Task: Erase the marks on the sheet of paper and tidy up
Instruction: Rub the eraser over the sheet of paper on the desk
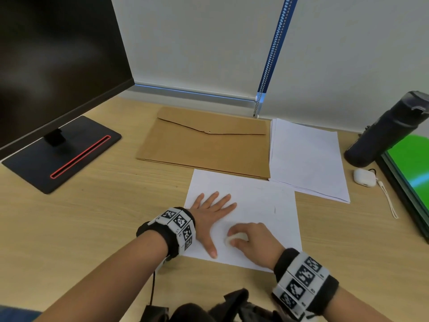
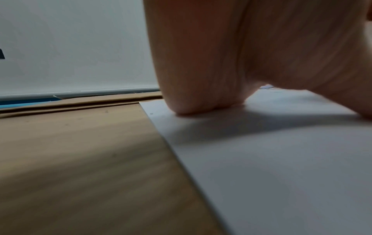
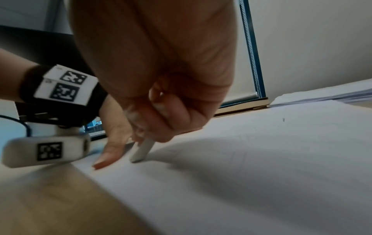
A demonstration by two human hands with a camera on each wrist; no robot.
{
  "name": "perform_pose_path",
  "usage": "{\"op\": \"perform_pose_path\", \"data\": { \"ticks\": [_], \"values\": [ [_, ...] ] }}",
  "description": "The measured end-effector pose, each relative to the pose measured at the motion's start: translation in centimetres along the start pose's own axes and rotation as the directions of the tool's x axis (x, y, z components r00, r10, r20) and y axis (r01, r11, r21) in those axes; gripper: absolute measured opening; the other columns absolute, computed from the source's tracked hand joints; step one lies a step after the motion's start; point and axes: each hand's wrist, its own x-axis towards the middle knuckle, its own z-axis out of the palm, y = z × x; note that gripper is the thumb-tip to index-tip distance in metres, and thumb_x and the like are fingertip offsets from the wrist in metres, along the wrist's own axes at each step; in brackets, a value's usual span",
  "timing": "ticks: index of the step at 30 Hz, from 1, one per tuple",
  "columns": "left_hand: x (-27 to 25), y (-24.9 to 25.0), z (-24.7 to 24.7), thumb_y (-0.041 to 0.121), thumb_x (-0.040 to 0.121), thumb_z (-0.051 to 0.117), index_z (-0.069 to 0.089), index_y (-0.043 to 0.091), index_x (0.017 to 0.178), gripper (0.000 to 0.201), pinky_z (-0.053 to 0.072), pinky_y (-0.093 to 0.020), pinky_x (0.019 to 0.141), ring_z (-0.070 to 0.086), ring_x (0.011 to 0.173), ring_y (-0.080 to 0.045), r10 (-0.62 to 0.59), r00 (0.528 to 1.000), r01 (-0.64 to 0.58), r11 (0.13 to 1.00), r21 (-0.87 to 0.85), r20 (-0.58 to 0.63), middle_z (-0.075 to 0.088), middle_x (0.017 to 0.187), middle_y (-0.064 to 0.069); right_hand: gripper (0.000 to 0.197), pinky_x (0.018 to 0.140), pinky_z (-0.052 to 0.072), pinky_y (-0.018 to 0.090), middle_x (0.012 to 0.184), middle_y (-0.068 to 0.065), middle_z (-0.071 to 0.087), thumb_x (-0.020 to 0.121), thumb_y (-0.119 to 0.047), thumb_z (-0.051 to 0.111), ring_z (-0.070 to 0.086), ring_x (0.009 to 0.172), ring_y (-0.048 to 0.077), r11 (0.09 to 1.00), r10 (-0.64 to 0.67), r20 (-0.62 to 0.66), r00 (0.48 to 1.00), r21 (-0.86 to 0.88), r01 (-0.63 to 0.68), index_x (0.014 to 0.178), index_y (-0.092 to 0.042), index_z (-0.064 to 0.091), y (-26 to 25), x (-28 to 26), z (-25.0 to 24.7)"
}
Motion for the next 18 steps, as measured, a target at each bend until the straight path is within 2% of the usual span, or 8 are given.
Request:
{"op": "perform_pose_path", "data": {
  "ticks": [2, 6, 8, 11, 13, 16, 18],
  "values": [
    [0.0, -0.1, 0.1, 0.058, 0.064, 0.077, -0.025, 0.034, 0.145, 0.133, -0.029, -0.043, 0.102, -0.038, 0.135, -0.017, -0.001, 1.000, 0.001, 1.000, -0.002, 0.001, -0.038, 0.149, 0.010, 0.023, 0.087, 0.043, 0.026, 0.110, 0.002, 0.067, 0.090, -0.027, 0.055, 0.059, 0.096, 0.016, 0.999, -0.016, 0.076, 0.997, -0.039, 0.019, 0.111, -0.022, 0.064, 0.0, -0.1, -0.2],
    [0.0, -0.2, 0.1, 0.057, 0.063, 0.080, -0.023, 0.034, 0.146, 0.134, -0.029, -0.044, 0.103, -0.038, 0.135, -0.018, 0.006, 1.000, -0.006, 1.000, -0.026, -0.011, -0.037, 0.149, 0.011, 0.023, 0.088, 0.045, 0.033, 0.108, 0.004, 0.067, 0.092, -0.024, 0.051, 0.059, 0.100, 0.022, 1.000, -0.016, -0.075, 0.997, -0.002, 0.016, 0.112, -0.022, 0.063, -1.2, 1.7, -0.4],
    [0.0, -0.1, 0.1, 0.056, 0.063, 0.080, -0.023, 0.034, 0.146, 0.134, -0.028, -0.044, 0.103, -0.037, 0.135, -0.018, 0.007, 1.000, -0.007, 1.000, -0.025, -0.010, -0.037, 0.149, 0.011, 0.024, 0.088, 0.046, 0.034, 0.107, 0.005, 0.068, 0.093, -0.023, 0.049, 0.059, 0.101, 0.023, 1.000, -0.010, -0.097, 0.995, 0.005, 0.011, 0.113, -0.021, 0.062, -1.2, 1.6, -0.1],
    [-0.1, 0.0, 0.0, 0.057, 0.065, 0.078, -0.024, 0.034, 0.145, 0.132, -0.028, -0.044, 0.104, -0.037, 0.135, -0.017, 0.005, 1.000, -0.005, 1.000, -0.003, 0.000, -0.038, 0.149, 0.009, 0.025, 0.091, 0.045, 0.031, 0.111, 0.003, 0.066, 0.092, -0.028, 0.052, 0.059, 0.101, 0.019, 1.000, -0.003, 0.022, 1.000, -0.028, 0.004, 0.114, -0.023, 0.063, -0.4, 0.3, 0.0],
    [-0.1, 0.1, 0.1, 0.057, 0.064, 0.078, -0.024, 0.033, 0.145, 0.132, -0.028, -0.044, 0.104, -0.037, 0.136, -0.018, 0.004, 1.000, -0.004, 1.000, -0.001, -0.002, -0.038, 0.149, 0.009, 0.025, 0.091, 0.045, 0.031, 0.112, 0.003, 0.066, 0.091, -0.028, 0.053, 0.058, 0.101, 0.019, 0.999, -0.010, 0.048, 0.999, -0.050, 0.012, 0.113, -0.024, 0.063, -0.4, 0.3, -0.2],
    [-0.1, 0.1, 0.0, 0.056, 0.064, 0.079, -0.023, 0.033, 0.145, 0.132, -0.029, -0.043, 0.102, -0.037, 0.136, -0.018, 0.010, 1.000, -0.010, 1.000, -0.019, -0.008, -0.036, 0.149, 0.010, 0.023, 0.086, 0.047, 0.035, 0.104, 0.007, 0.068, 0.092, -0.027, 0.051, 0.060, 0.097, 0.024, 0.999, -0.032, -0.070, 0.997, -0.029, 0.030, 0.111, -0.024, 0.063, -1.5, 1.6, 0.1],
    [-0.2, 0.1, 0.0, 0.055, 0.064, 0.079, -0.023, 0.033, 0.145, 0.132, -0.029, -0.042, 0.101, -0.037, 0.136, -0.018, 0.010, 1.000, -0.010, 1.000, -0.029, -0.012, -0.036, 0.150, 0.010, 0.024, 0.086, 0.048, 0.037, 0.102, 0.008, 0.068, 0.092, -0.026, 0.049, 0.061, 0.095, 0.025, 0.999, -0.031, -0.094, 0.995, -0.028, 0.028, 0.112, -0.025, 0.063, -1.7, 1.8, 0.4]
  ]
}}
